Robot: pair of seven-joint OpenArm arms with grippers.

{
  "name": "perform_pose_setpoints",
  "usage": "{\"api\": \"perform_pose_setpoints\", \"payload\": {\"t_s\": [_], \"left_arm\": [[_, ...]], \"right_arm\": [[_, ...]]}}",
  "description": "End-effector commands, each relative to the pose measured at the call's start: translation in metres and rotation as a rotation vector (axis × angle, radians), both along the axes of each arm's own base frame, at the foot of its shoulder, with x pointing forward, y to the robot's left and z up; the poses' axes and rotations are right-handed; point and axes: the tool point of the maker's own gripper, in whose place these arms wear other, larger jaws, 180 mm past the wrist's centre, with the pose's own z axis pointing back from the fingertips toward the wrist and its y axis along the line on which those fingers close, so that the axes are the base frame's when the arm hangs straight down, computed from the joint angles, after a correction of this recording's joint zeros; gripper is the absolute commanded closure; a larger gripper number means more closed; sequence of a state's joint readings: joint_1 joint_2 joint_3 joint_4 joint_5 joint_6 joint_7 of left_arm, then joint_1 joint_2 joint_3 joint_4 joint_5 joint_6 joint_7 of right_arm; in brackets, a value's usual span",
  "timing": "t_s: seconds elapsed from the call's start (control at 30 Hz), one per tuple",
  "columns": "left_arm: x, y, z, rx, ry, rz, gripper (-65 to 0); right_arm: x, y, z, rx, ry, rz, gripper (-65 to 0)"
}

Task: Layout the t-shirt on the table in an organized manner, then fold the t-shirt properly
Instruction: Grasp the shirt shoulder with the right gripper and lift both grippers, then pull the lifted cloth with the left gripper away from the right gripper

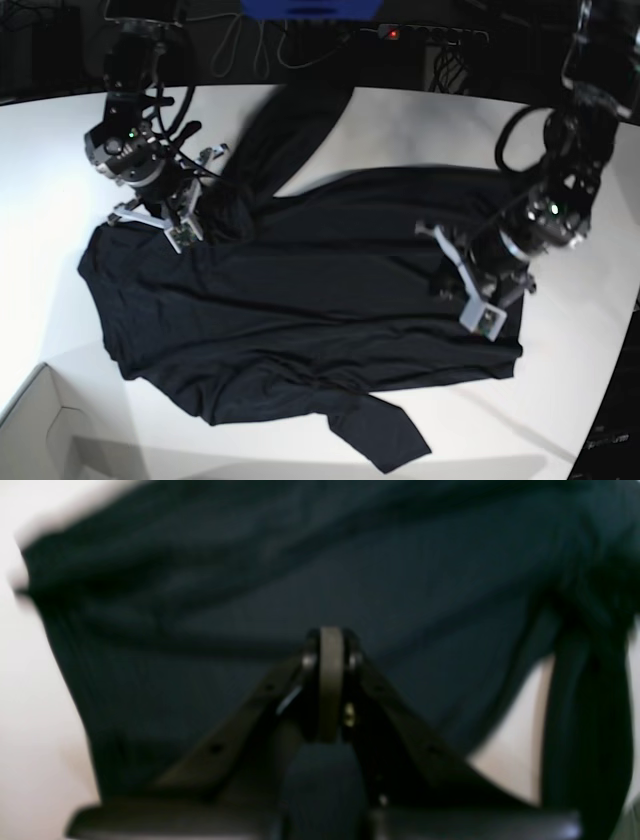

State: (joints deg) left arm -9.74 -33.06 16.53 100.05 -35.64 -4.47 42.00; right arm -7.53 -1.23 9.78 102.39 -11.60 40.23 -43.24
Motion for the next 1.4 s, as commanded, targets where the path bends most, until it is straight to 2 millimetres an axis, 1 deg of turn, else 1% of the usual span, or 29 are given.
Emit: {"api": "perform_pose_setpoints", "payload": {"t_s": [0.0,0.03,0.1,0.17,0.23,0.3,0.37,0.47,0.53,0.6,0.67,0.73,0.87,0.97,1.07,1.13,1.2,1.27,1.33,1.37], "left_arm": [[0.007,-0.005,0.013,-0.004,-0.038,-0.017,0.0],[0.006,-0.013,0.012,-0.005,-0.035,-0.04,0.0],[-0.005,-0.038,0.004,-0.026,-0.011,-0.094,0.0],[-0.03,-0.057,-0.021,-0.036,0.069,-0.141,0.0],[-0.055,-0.076,-0.04,-0.047,0.145,-0.183,0.0],[-0.075,-0.093,-0.05,-0.061,0.202,-0.22,-0.1],[-0.092,-0.103,-0.059,-0.068,0.258,-0.24,-0.4],[-0.11,-0.118,-0.063,-0.09,0.311,-0.264,-6.3],[-0.12,-0.126,-0.067,-0.099,0.347,-0.273,-13.4],[-0.129,-0.132,-0.072,-0.102,0.389,-0.282,-20.1],[-0.133,-0.137,-0.074,-0.101,0.409,-0.288,-24.6],[-0.136,-0.142,-0.077,-0.108,0.431,-0.291,-27.1],[-0.139,-0.149,-0.084,-0.122,0.467,-0.286,-30.3],[-0.141,-0.156,-0.093,-0.135,0.499,-0.274,-32.3],[-0.142,-0.164,-0.105,-0.148,0.543,-0.259,-32.4],[-0.144,-0.174,-0.112,-0.165,0.574,-0.253,-32.4],[-0.147,-0.186,-0.114,-0.175,0.591,-0.269,-32.4],[-0.155,-0.201,-0.116,-0.154,0.599,-0.326,-32.4],[-0.167,-0.214,-0.12,-0.115,0.607,-0.391,-32.4],[-0.169,-0.218,-0.121,-0.096,0.605,-0.416,-32.4]], "right_arm": [[0.01,0.005,0.013,0.017,-0.055,0.011,0.0],[0.011,0.009,0.014,0.016,-0.056,0.023,0.0],[0.014,0.011,0.016,0.013,-0.064,0.033,0.0],[0.024,0.012,0.024,0.012,-0.09,0.038,0.0],[0.031,0.012,0.03,0.009,-0.106,0.036,0.0],[0.038,0.011,0.036,0.007,-0.125,0.036,0.0],[0.049,0.012,0.045,0.007,-0.154,0.038,0.0],[0.062,0.012,0.058,0.006,-0.192,0.038,0.0],[0.074,0.013,0.07,0.006,-0.225,0.041,0.0],[0.082,0.019,0.079,0.006,-0.251,0.059,0.0],[0.087,0.024,0.086,0.007,-0.27,0.075,0.0],[0.092,0.024,0.092,0.006,-0.285,0.075,0.0],[0.101,0.033,0.096,-0.003,-0.295,0.103,0.0],[0.106,0.031,0.093,-0.063,-0.285,0.108,0.0],[0.106,0.042,0.095,-0.07,-0.291,0.141,0.0],[0.107,0.046,0.097,-0.071,-0.298,0.155,0.0],[0.108,0.047,0.098,-0.071,-0.299,0.154,0.0],[0.108,0.047,0.098,-0.069,-0.3,0.154,0.0],[0.108,0.047,0.098,-0.069,-0.3,0.154,0.0],[0.108,0.047,0.098,-0.069,-0.3,0.154,0.0]]}}
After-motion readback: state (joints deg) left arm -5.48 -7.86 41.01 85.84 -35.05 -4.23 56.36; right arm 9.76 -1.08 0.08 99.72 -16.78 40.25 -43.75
